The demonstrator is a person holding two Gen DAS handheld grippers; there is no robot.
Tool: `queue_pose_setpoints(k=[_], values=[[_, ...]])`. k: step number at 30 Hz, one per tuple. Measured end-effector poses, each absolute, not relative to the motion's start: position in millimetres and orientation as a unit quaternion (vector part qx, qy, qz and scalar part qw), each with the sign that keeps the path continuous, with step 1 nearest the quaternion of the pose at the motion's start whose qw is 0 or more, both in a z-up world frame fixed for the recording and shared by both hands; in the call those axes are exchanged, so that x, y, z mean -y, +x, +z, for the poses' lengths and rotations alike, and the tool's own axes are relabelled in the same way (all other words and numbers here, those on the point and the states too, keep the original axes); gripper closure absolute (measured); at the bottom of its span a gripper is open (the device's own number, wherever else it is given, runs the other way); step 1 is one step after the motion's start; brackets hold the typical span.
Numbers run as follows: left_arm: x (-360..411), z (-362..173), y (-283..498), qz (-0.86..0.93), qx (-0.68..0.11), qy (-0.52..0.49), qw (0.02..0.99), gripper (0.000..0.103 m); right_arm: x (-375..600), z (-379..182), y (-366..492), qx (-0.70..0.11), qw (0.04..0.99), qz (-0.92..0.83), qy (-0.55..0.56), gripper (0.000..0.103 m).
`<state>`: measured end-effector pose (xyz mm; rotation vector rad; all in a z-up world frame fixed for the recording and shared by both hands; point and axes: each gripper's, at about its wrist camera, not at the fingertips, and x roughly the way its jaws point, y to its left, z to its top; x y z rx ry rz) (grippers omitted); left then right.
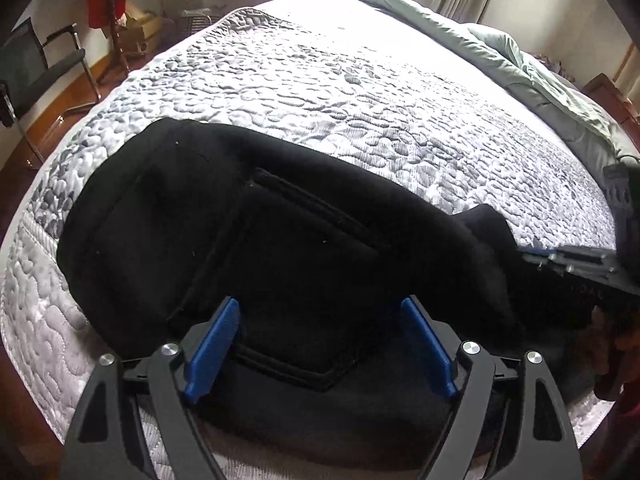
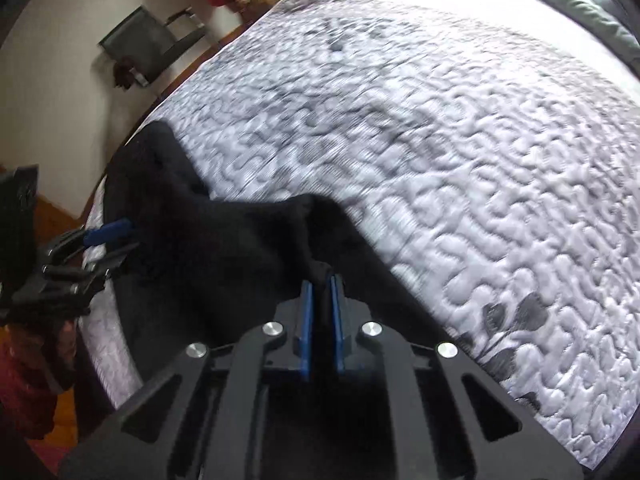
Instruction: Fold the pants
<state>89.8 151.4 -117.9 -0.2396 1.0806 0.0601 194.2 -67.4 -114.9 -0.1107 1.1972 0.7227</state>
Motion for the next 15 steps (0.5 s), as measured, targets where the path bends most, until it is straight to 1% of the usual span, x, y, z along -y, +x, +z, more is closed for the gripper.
queue_pose_setpoints(k=[3, 5, 8, 9, 10, 12, 15], values=[[-152, -120, 92, 0.033, -0.51, -0.11, 0.852, 0.019, 66, -113, 210, -0.544, 0.777, 0.316, -0.028, 0.096], [-147, -125, 95, 0.039, -0.511, -0.092, 0.854, 0.019, 57, -120, 216, -0.54, 0.784, 0.304, -0.049, 0.096], [-135, -130, 96, 0.048, -0.512, -0.052, 0.856, 0.014, 54, -134, 215, -0.542, 0.784, 0.295, -0.058, 0.091], [-132, -131, 96, 0.051, -0.513, -0.039, 0.856, 0.014, 59, -131, 213, -0.538, 0.787, 0.298, -0.043, 0.083], [-127, -132, 95, 0.055, -0.516, -0.018, 0.855, 0.014, 68, -126, 210, -0.535, 0.79, 0.299, -0.028, 0.073], [-123, -129, 92, 0.057, -0.517, -0.008, 0.854, 0.014, 88, -111, 199, -0.523, 0.8, 0.295, -0.018, 0.065], [-110, -115, 82, 0.035, -0.504, -0.02, 0.863, 0.014, 132, -89, 172, -0.505, 0.819, 0.272, -0.026, 0.064]])
